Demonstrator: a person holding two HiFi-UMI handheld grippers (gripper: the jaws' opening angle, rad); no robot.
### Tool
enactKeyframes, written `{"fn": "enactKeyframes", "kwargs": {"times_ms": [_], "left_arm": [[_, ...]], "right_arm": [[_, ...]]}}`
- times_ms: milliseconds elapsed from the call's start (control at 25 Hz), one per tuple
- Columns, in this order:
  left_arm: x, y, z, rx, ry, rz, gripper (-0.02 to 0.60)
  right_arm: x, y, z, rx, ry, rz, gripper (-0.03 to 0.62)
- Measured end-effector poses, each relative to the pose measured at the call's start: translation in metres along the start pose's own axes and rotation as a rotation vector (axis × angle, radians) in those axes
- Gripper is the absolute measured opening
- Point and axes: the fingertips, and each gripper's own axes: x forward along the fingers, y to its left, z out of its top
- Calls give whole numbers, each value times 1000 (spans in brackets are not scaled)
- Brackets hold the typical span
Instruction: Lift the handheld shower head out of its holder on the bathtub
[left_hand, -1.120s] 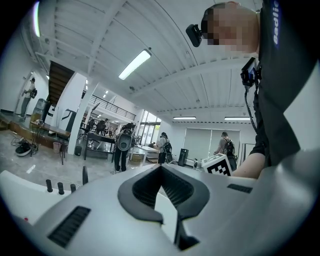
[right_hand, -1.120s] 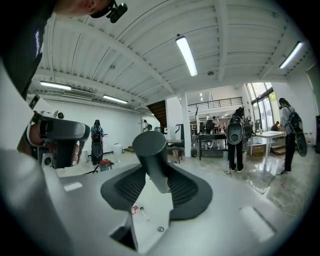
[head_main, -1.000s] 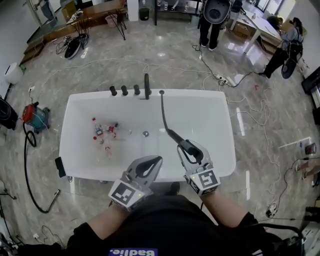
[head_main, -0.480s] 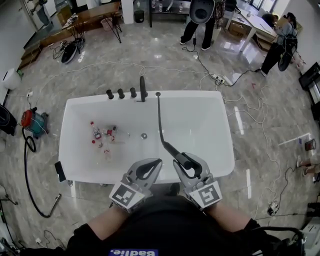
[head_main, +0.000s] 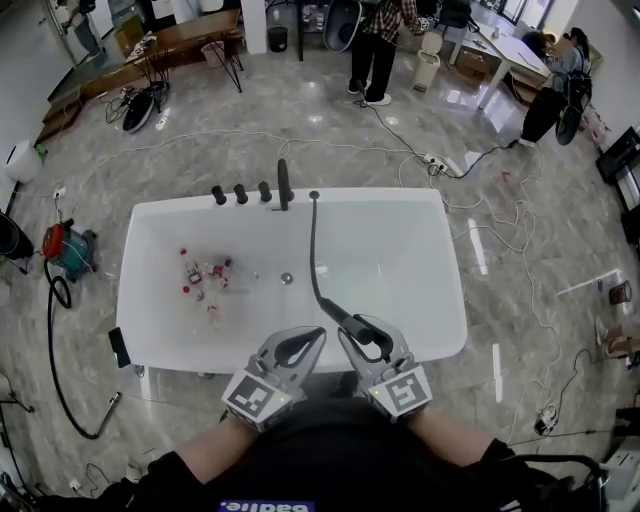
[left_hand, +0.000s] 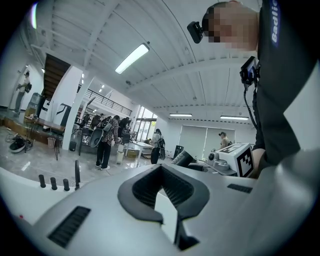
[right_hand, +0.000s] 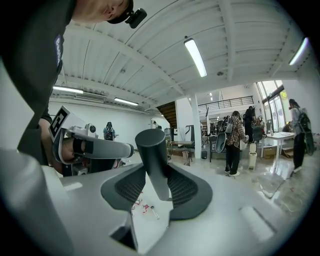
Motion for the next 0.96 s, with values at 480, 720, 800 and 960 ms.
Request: {"fn": "enactKeyframes", "kwargs": {"times_ms": [480,720,800,960], "left_arm": [[-1,-7,4,10,-3,2,0],[0,-6,0,6,-20,11,0],[-1,-6,-1,7,-22,12,0],[-4,-4,-1,-2,-26,12,0]], "right_arm": [[4,-3,8,-4,-5,12,132],[5,-4,9,-19,-12,23,132],[5,-2,8,-12,-13,27,132],[6,1,4,10,-2,25,132]]}}
